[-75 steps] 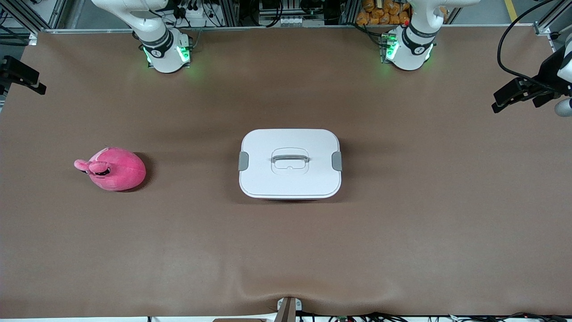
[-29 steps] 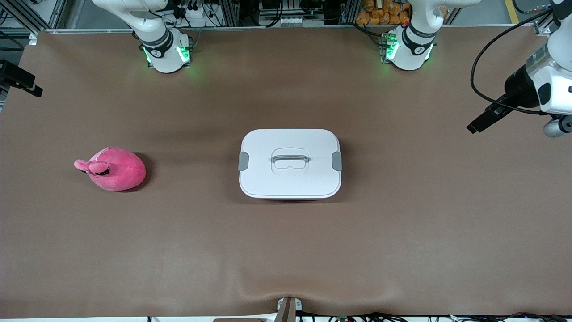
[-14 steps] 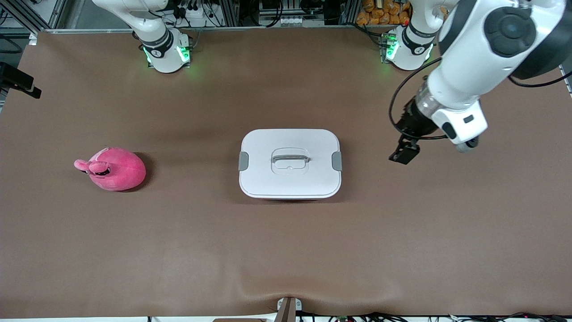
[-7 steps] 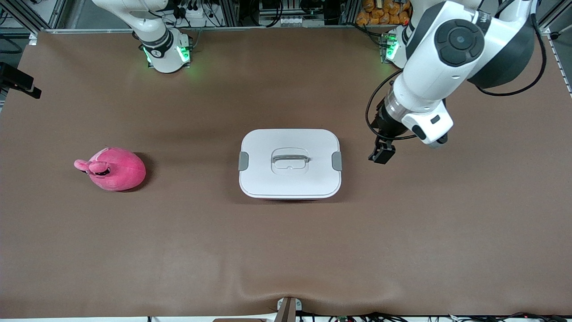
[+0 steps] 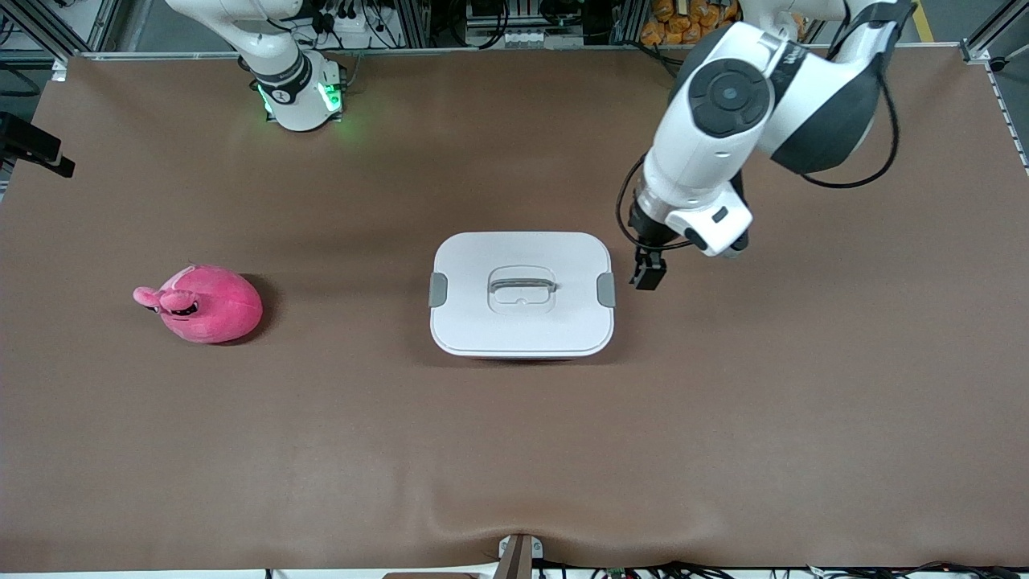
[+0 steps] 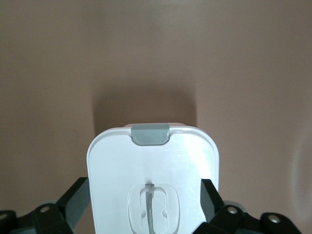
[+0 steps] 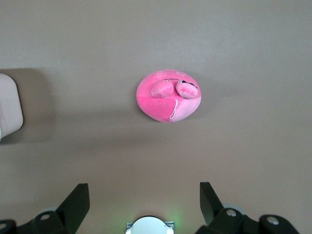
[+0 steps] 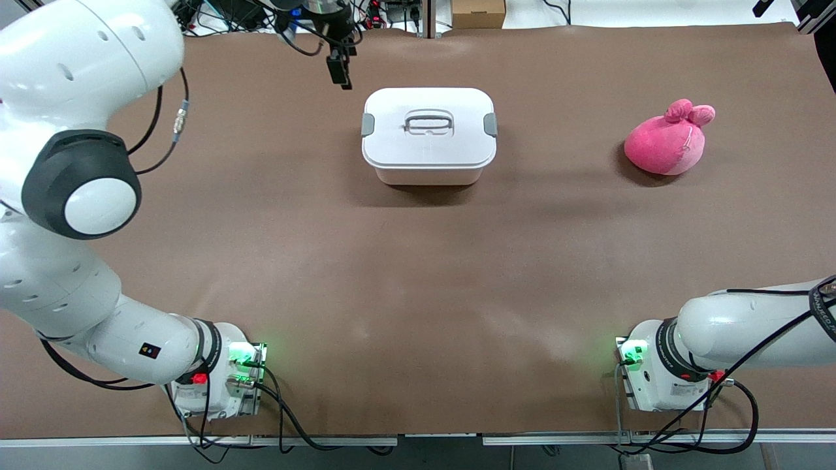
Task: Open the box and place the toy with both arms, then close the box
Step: 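Move the left gripper over the white box lid handle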
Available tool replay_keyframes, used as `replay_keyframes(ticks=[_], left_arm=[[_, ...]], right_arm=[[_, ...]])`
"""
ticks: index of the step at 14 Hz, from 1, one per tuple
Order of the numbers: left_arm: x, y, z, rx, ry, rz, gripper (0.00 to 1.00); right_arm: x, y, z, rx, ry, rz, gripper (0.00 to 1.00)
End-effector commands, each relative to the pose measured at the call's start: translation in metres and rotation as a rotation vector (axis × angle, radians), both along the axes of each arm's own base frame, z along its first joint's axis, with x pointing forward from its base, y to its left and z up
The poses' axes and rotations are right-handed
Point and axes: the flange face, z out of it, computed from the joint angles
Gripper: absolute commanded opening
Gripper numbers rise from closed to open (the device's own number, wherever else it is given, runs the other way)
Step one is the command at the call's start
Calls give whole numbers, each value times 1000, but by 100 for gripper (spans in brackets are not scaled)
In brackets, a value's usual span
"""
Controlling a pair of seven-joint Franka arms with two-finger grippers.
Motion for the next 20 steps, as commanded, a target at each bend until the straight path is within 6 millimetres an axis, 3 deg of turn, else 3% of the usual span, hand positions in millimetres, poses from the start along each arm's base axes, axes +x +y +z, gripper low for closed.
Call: replay_keyframes(ticks=[1, 4, 10, 12, 15, 20], left_arm=[[-1, -25, -17, 16, -17, 32, 100], [2, -46, -48, 31, -39, 81, 100], [-5, -91, -91, 42, -66, 56, 100], [-6, -98, -103, 72, -81, 84, 100], [-5, -115, -114, 70, -81, 82, 96], [-5, -123, -120, 66, -78, 75, 88]], right_arm=[[1, -3, 3, 12, -5, -11, 100], [1, -3, 3, 11, -5, -12, 100], [1, -3, 3, 11, -5, -14, 100], [3, -3, 0, 12, -2, -12, 100], [3, -3, 0, 12, -2, -12, 100], [2, -3, 0, 12, 0, -12, 100]])
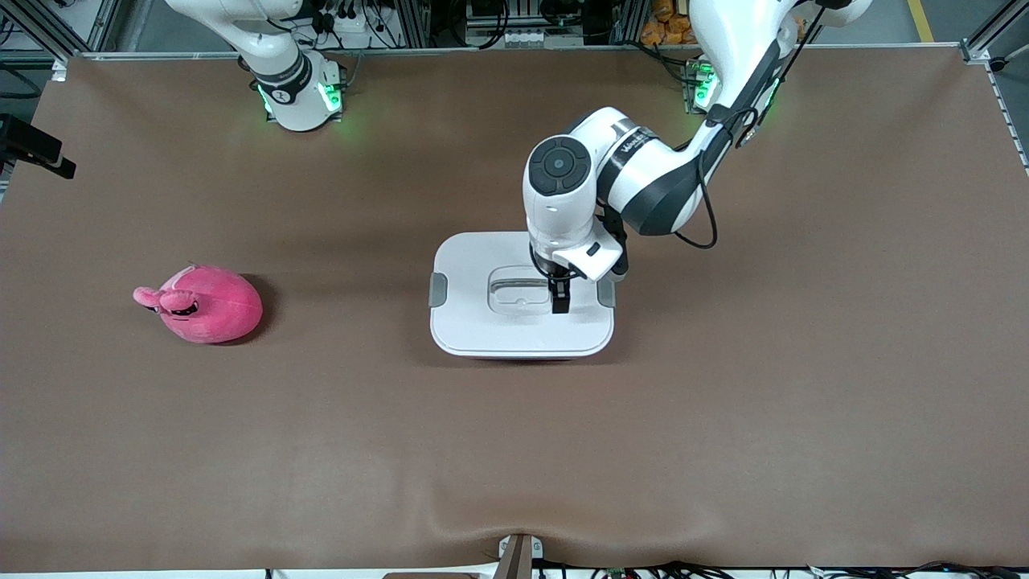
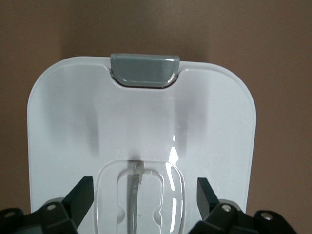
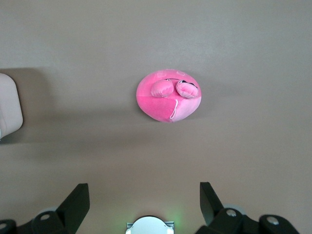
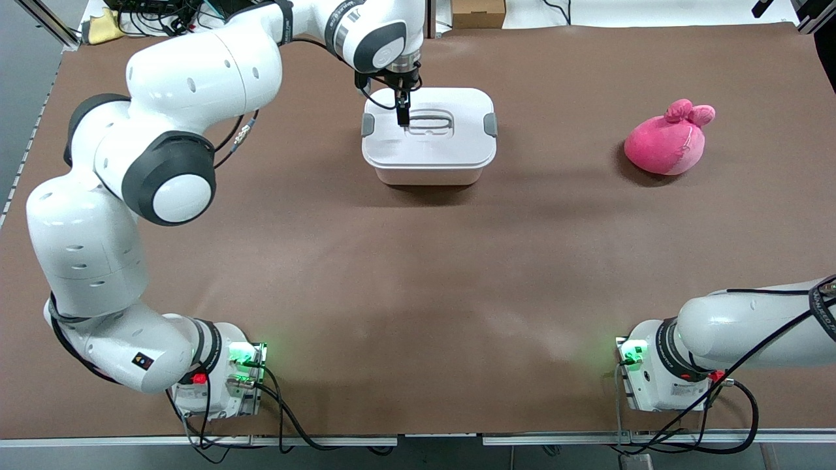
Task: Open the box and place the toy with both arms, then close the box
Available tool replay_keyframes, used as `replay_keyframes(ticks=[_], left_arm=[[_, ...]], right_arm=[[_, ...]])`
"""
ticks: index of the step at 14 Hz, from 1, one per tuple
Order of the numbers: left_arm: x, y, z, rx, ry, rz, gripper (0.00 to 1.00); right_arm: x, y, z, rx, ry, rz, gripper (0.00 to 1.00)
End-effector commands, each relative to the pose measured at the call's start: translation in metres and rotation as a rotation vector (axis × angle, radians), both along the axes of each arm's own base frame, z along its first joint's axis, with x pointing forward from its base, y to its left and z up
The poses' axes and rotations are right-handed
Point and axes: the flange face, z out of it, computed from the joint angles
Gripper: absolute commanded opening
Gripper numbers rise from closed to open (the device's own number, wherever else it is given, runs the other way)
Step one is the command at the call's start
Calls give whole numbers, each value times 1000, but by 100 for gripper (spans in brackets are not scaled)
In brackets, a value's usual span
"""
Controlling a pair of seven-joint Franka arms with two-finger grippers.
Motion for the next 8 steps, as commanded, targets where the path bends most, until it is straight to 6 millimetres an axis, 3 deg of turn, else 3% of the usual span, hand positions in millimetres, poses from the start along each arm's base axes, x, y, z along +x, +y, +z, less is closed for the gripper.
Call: replay_keyframes(ticks=[1, 6, 8], left_arm=[[3, -12, -2, 4, -19, 5, 87], [-4, -28, -12, -7, -25, -14, 82], [-6, -33, -15, -19, -33, -22, 76]], right_arm=[[1, -2, 2, 11, -2, -12, 100], [1, -3, 2, 11, -2, -14, 100], [1, -3, 0, 11, 2, -9, 100]])
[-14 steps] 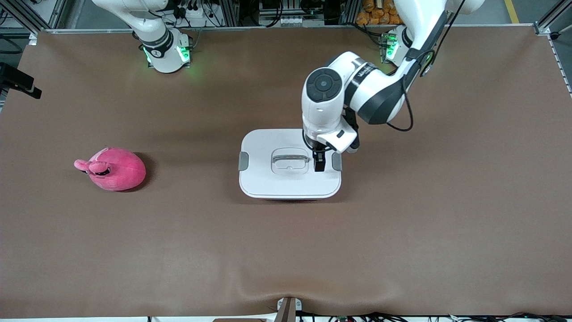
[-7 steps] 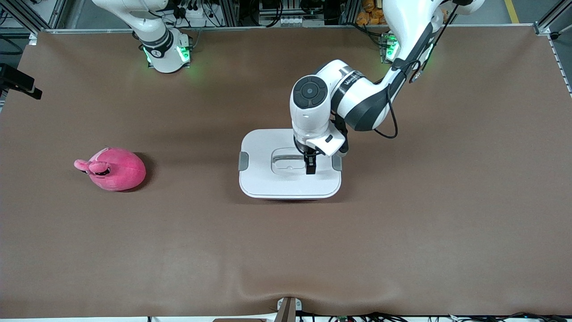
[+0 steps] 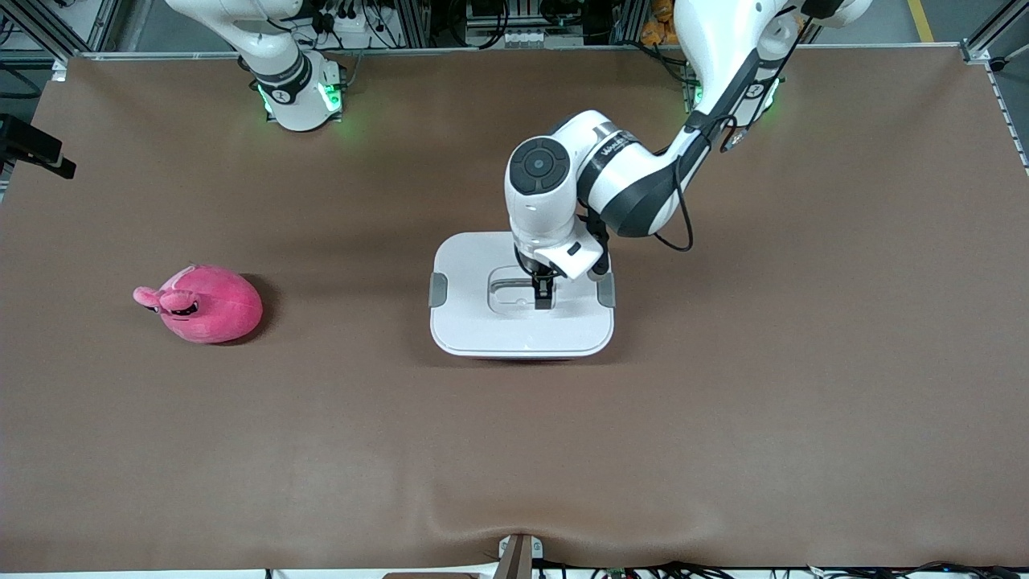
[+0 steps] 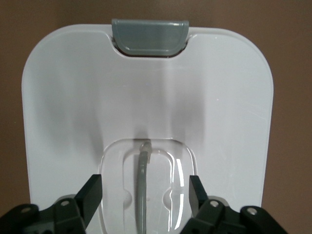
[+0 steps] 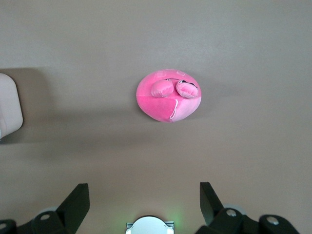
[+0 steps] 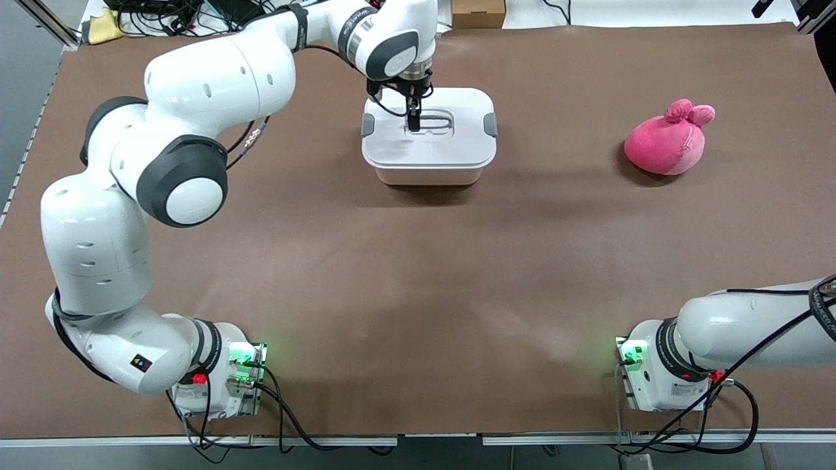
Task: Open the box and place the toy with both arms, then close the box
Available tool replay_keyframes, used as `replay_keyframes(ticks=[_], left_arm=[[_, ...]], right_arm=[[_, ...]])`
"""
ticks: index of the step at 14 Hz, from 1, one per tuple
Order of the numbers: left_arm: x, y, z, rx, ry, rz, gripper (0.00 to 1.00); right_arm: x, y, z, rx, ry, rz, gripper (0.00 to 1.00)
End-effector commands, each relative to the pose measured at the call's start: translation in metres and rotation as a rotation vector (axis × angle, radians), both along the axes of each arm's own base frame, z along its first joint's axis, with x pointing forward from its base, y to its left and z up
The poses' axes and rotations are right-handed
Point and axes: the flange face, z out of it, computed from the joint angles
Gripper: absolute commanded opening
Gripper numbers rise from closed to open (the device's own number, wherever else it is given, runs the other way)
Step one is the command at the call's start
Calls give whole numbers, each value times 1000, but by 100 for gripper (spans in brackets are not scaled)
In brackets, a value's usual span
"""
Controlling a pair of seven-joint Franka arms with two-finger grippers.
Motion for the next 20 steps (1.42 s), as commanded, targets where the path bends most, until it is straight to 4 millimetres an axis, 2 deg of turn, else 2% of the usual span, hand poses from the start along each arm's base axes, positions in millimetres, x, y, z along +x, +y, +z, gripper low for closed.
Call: replay_keyframes(ticks=[1, 8, 10, 15, 20], left_arm=[[2, -11, -2, -8, -33, 4, 74], [3, -16, -4, -31, -48, 24, 67], [-4, -23, -6, -28, -47, 20, 65], [-8, -28, -9, -32, -46, 24, 60], [-16, -36, -13, -30, -42, 8, 50]], right_arm=[[2, -4, -1, 9, 5, -11, 100], [7, -3, -8, 13, 17, -10, 100], [9, -2, -11, 13, 22, -9, 100], [10, 0, -14, 13, 31, -3, 100], [11, 1, -16, 13, 35, 0, 100]])
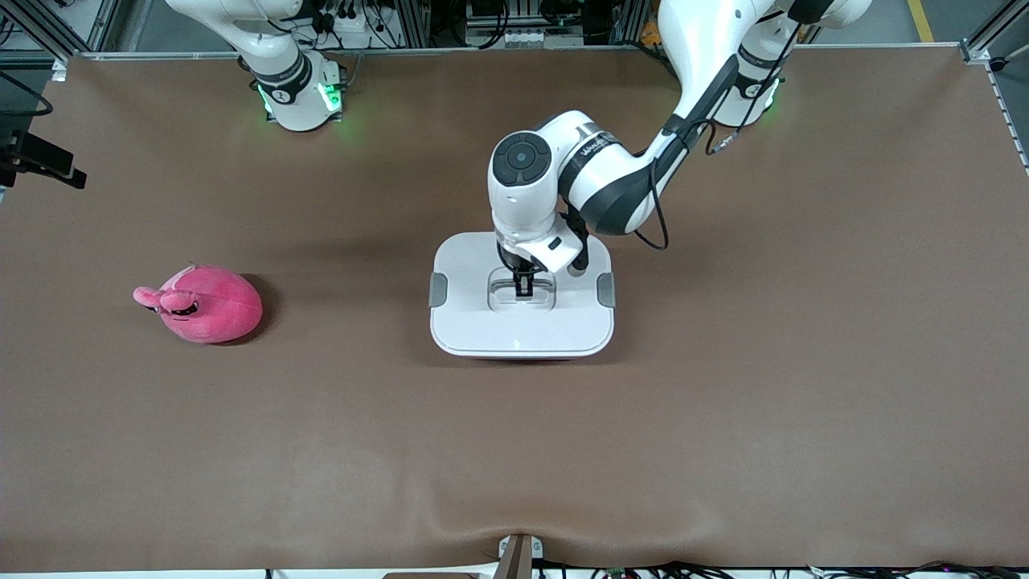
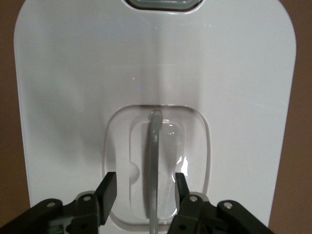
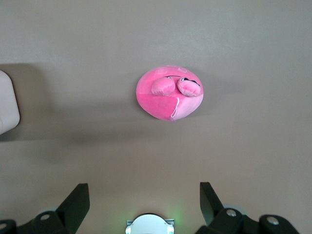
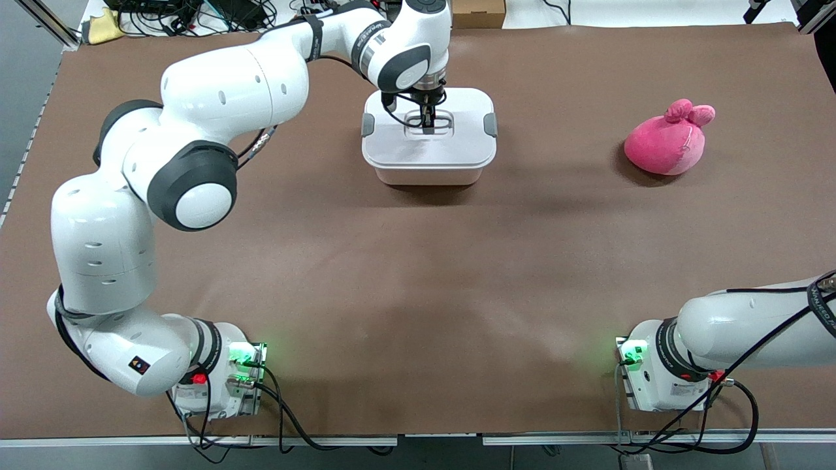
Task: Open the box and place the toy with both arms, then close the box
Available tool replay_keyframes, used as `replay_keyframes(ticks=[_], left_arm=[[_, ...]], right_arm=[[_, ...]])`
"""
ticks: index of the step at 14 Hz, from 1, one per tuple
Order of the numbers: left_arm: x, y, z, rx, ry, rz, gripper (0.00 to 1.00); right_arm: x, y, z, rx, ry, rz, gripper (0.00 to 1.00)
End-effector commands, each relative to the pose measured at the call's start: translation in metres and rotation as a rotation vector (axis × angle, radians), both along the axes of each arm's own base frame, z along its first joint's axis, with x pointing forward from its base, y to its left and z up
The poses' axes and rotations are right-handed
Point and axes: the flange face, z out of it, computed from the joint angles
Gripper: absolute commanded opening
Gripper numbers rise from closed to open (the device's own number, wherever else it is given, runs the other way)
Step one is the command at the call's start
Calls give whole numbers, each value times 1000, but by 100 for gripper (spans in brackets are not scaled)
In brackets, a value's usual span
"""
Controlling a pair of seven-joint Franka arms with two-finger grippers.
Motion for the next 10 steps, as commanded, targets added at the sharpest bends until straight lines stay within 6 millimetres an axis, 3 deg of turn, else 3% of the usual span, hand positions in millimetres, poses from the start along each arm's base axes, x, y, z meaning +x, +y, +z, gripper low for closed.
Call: replay_keyframes(ticks=[1, 10], left_arm=[[-3, -12, -3, 3, -21, -1, 46], [-5, -14, -1, 2, -24, 15, 28]], right_arm=[[1, 1, 1, 10, 1, -2, 100], [2, 2, -2, 11, 9, 0, 100]])
